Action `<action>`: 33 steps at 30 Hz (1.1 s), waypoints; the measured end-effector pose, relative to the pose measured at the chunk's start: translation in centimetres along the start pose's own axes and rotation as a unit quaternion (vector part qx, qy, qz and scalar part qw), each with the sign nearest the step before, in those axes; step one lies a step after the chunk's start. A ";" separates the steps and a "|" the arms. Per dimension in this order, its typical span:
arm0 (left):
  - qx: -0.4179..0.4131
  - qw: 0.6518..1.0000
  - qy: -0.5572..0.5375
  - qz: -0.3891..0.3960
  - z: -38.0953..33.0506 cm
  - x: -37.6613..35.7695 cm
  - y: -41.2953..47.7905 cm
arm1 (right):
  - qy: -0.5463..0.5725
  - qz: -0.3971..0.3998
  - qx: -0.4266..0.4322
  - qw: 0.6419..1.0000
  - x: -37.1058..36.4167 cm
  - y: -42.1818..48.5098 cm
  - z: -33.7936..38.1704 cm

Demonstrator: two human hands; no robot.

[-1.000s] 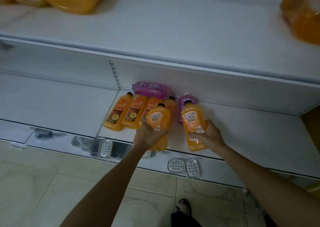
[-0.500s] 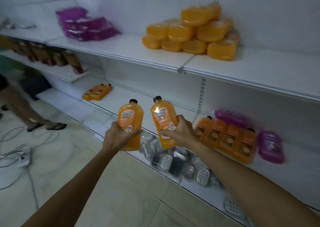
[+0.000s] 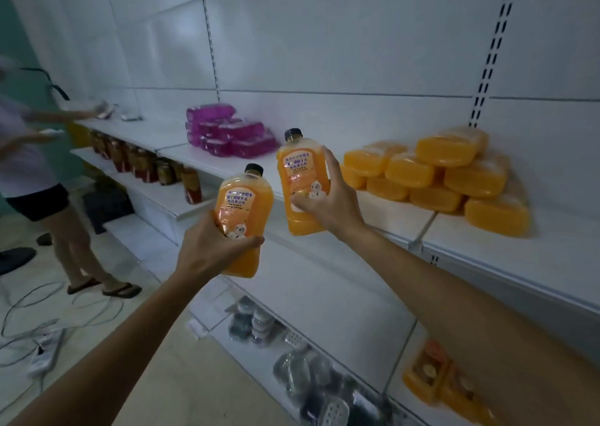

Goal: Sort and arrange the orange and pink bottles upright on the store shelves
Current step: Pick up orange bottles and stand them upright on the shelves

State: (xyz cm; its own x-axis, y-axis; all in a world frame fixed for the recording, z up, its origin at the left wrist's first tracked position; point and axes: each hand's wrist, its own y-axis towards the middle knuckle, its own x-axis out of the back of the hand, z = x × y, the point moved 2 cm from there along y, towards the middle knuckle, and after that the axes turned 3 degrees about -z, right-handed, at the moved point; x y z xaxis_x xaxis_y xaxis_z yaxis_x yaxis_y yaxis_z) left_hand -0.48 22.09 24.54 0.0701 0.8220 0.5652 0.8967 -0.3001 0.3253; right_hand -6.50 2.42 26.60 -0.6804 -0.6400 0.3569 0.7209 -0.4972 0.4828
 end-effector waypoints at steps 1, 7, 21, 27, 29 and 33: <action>-0.017 1.000 -0.008 -0.004 -0.9 0.0 1.6 | -0.005 -0.012 0.014 1.000 0.3 1.7 0.4; -0.079 0.994 -0.066 -0.021 -6.6 -2.2 10.3 | -0.072 -0.089 0.047 0.992 3.4 10.6 1.4; -0.137 0.972 -0.107 0.157 -15.0 -13.7 20.9 | -0.314 -0.210 -0.167 0.911 12.4 15.8 -1.7; -0.168 0.955 -0.102 0.223 -15.7 -15.6 23.4 | -0.346 -0.228 -0.245 0.876 11.8 17.4 -2.3; -0.171 0.950 -0.106 0.240 -15.5 -15.9 24.0 | -0.354 -0.229 -0.259 0.869 11.8 17.6 -2.4; -0.176 0.942 -0.109 0.265 -15.0 -16.3 24.7 | -0.325 -0.235 -0.294 0.867 11.8 17.8 -2.1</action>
State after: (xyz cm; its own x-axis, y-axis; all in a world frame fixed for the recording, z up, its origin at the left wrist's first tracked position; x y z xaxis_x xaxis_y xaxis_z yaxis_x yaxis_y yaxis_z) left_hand 13.95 -5.99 34.76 0.5893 0.5801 0.5623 0.5129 -0.8064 0.2945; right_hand -1.39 -15.22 37.67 -0.7095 0.0853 0.6995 0.1563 -0.9489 0.2743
